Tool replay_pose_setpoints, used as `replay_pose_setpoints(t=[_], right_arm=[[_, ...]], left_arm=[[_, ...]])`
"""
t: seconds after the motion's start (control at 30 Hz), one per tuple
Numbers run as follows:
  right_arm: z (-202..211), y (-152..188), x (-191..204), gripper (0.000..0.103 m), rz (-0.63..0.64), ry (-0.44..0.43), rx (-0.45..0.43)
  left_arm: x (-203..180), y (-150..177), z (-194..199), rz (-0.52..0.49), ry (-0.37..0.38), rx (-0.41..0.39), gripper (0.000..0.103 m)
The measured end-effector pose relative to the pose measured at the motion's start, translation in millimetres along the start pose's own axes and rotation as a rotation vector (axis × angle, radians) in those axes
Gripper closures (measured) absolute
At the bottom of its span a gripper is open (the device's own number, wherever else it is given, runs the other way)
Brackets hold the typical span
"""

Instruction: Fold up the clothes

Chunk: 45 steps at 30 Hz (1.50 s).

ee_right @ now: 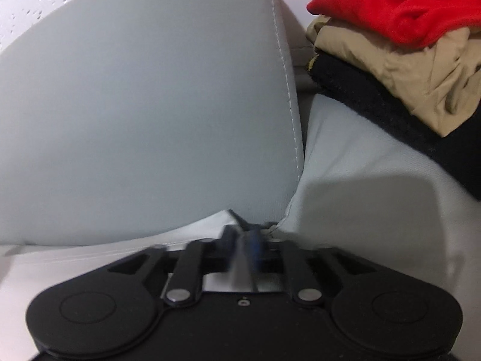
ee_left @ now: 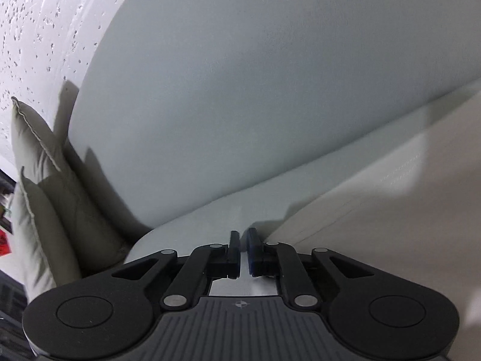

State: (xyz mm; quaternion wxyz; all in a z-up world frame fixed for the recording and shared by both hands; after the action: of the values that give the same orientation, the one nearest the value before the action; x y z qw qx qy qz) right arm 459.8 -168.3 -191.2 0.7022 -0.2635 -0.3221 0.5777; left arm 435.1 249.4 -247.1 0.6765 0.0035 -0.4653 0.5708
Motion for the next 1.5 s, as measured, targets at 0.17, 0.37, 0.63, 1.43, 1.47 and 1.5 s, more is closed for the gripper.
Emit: replay_pose_setpoints(t=[0.17,0.37,0.63,1.43,1.47,1.5], right_arm=[[80,-13,-30,0.072,-0.104,-0.06,-0.044],[248,-24,-85,0.057,-0.182,-0.122,-0.084],[327,20,-111,0.033,-0.195,-0.235,0.022],[252,128,-91,0.086,-0.062,0.016,0.176],[267,130,-91,0.08,-0.071,-0.015,0.181],[275,136,-83,0.079,-0.052,-0.049,0.193]], left_arm=[[84,36,66,0.27,0.127,-0.002,0.085],[178,107,207,0.292,0.17,-0.121,0.082],[159,177,297,0.423,0.371,-0.067,0.064],[81,250,254,0.397,0.174,0.169,0.058],[76,250,263,0.408,0.204,0.148,0.059],[72,251,272,0.419,0.235,0.127,0.059]])
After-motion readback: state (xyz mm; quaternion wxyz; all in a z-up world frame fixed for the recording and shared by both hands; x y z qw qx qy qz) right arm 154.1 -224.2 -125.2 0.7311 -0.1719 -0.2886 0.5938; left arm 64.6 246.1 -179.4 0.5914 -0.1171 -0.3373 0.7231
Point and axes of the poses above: each gripper's, at about its wrist camera, not at the fingertips, and z roughly against the way its jaws point, x to its left, y to its underside, the point moved 7 cm from there along -z, roughly the way its jaws point, and after that the axes turned 2 degrees about y, right-handed, at the moved point
